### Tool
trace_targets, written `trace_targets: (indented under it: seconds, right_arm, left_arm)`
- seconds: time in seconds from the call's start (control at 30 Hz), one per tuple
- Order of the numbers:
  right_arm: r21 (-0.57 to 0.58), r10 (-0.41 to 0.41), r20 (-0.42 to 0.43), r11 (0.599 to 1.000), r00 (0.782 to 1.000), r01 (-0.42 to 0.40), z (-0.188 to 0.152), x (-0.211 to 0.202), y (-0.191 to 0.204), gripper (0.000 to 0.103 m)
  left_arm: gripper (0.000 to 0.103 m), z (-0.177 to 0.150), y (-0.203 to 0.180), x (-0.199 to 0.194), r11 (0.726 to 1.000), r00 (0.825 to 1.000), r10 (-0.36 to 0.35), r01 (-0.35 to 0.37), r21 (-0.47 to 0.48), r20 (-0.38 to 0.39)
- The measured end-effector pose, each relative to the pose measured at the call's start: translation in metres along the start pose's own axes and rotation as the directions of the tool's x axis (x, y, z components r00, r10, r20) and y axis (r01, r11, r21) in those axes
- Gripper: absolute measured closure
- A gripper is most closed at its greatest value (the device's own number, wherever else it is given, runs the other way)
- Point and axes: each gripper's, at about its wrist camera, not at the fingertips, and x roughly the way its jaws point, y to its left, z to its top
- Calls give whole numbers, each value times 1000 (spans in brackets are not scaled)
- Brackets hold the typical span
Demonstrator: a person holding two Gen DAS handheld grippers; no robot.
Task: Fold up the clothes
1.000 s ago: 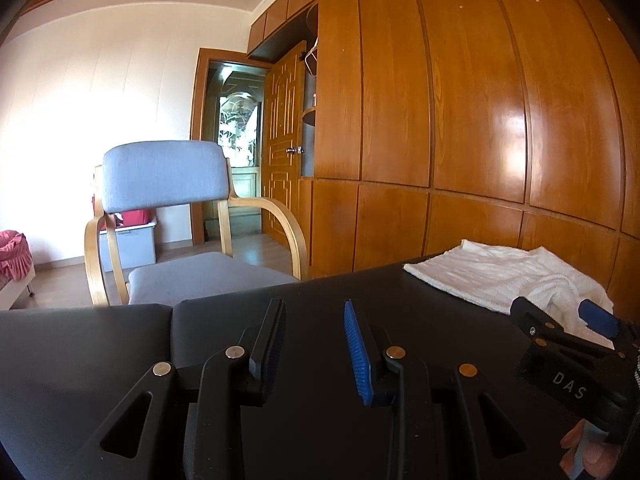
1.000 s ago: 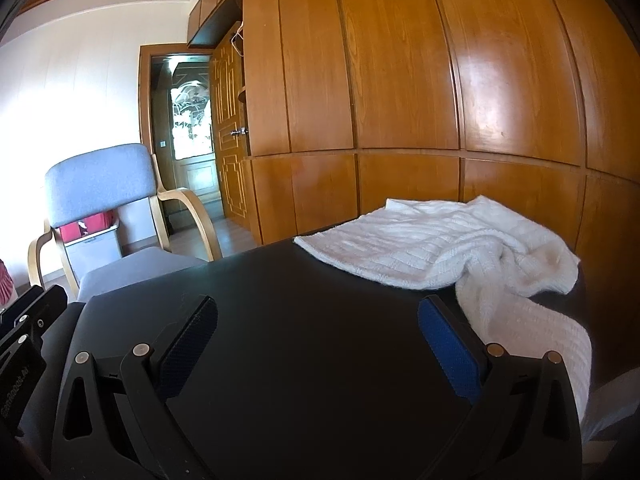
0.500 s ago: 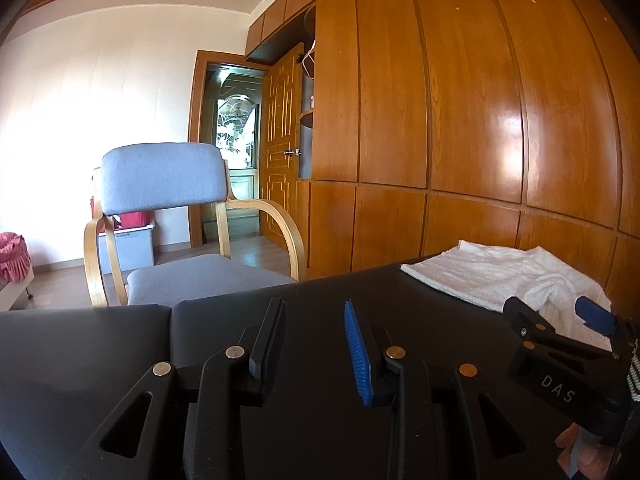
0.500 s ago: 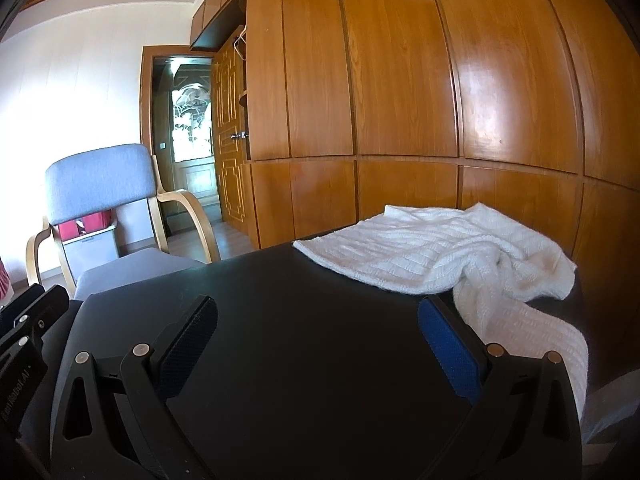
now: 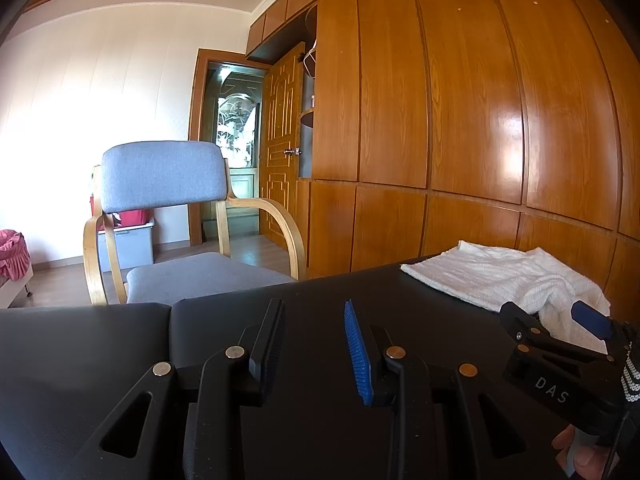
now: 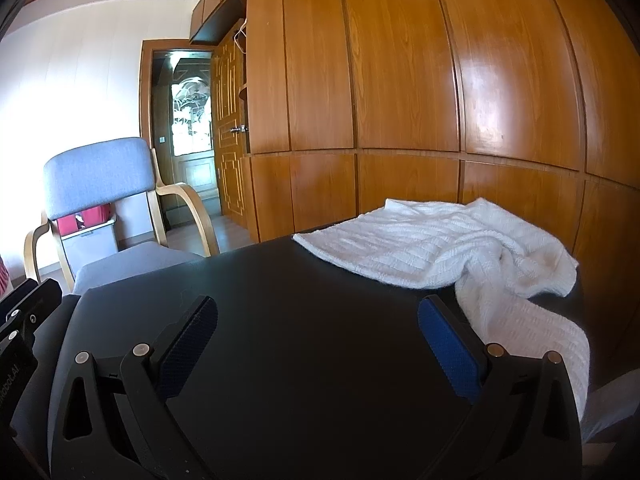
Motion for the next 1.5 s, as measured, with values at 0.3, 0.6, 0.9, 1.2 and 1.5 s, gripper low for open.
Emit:
trace_targets:
  seconds: [0.3,0.6,0.9,1.2,1.5]
  right_arm:
    - [5,-3,-10,1000,1000,3,-3,0,3,1]
    - [7,-1,-26,1000,1000,1,-3,3,1,1]
    - [13,0,-29,1000,1000,1,-3,4,1,1]
    - [23,4,-32,1000,999,-3,-2,6,-3,1]
    - [57,21,-76,998,997,-17,-3,14,-9,0]
  left_arm:
    - [73,0,-1,0,1000,1000,0,0,3,-7]
    - [73,1,0,2,1000,1000,0,0,1,-20]
    - [73,2,1,3,1000,1000,-1,1,-1,-25]
    - [73,2,1,4,1000,999,-2,2,-5,-34]
    - [73,3,1,5,1000,999,-2,2,-9,-41]
